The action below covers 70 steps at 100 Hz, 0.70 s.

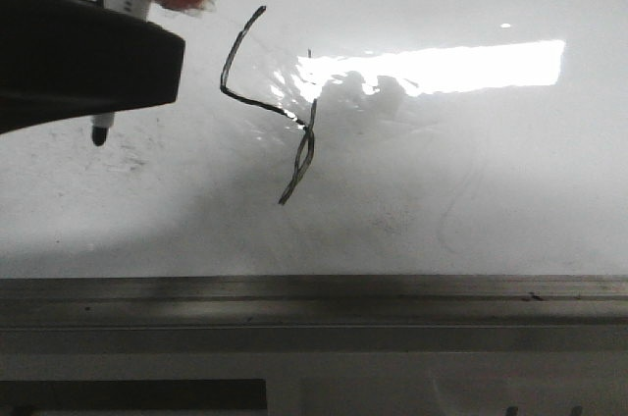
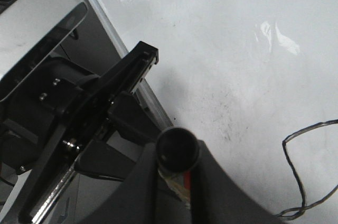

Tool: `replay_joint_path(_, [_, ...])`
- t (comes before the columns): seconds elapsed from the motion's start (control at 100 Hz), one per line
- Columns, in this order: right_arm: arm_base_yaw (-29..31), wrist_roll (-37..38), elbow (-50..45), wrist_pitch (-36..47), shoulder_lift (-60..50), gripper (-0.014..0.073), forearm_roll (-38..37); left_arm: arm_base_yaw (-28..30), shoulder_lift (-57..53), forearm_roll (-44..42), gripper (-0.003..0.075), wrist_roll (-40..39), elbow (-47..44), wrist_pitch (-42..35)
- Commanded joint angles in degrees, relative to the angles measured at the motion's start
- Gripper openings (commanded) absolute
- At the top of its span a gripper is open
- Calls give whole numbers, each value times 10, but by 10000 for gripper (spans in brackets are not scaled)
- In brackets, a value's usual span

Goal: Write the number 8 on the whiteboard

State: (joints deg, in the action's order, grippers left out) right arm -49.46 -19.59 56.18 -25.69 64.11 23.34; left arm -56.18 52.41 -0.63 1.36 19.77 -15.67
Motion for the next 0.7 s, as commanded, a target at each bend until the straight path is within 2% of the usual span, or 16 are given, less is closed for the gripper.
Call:
replay_joint_path(0.0, [0,0,17,1,-5,-43,-3,0,-11,18,89,-9,19,-65])
replay_joint_path(0.09, [0,0,17,9,-5,-43,-12,1,-11,32,289,-9,19,-66])
replay_joint_path(0.14, [0,0,17,12,-5,-43,-12,1,-11,56,362,-9,19,-66])
replay_joint_path(0.18, [0,0,17,12,-5,-43,-13,1,-11,67,388,-9,19,-66])
replay_joint_path(0.27, [0,0,17,12,-5,-43,-13,1,-11,66,383,-9,19,-71])
replay_joint_path(0.34, [0,0,17,16,-5,-43,-13,1,-11,64,355,-9,19,-72])
replay_joint_path(0.41, [0,0,17,20,-5,-43,-13,1,-11,64,284,-9,19,-72])
replay_joint_path(0.59, [0,0,17,19,-5,-43,-13,0,-11,45,-24,-9,19,-73])
replay_joint_path(0.69, [0,0,17,37,-4,-41,-13,0,-11,42,-20,-9,19,-73])
